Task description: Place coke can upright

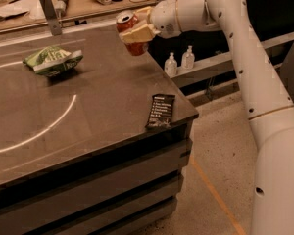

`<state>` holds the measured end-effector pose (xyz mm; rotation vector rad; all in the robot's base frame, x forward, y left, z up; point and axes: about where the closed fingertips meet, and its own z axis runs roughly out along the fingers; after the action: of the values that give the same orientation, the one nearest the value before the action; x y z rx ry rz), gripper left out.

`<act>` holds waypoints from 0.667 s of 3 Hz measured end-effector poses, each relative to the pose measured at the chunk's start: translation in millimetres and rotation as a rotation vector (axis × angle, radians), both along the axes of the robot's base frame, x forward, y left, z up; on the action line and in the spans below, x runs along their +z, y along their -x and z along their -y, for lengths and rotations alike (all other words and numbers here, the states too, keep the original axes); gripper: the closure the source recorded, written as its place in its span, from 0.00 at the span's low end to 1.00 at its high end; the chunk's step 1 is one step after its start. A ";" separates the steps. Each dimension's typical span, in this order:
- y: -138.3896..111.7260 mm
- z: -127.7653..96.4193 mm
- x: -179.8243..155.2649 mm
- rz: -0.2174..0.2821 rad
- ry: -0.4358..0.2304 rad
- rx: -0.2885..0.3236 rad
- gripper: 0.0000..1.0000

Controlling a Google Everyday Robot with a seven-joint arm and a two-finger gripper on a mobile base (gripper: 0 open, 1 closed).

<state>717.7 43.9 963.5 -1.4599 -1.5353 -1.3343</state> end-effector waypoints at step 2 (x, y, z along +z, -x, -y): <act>-1.0 7.6 -30.4 -0.010 -0.148 0.023 0.82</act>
Offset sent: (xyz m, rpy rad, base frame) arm 0.0014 -0.0186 -0.0554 0.2365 -0.0284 0.0170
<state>718.7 36.3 933.1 -1.3508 -1.4111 -1.3942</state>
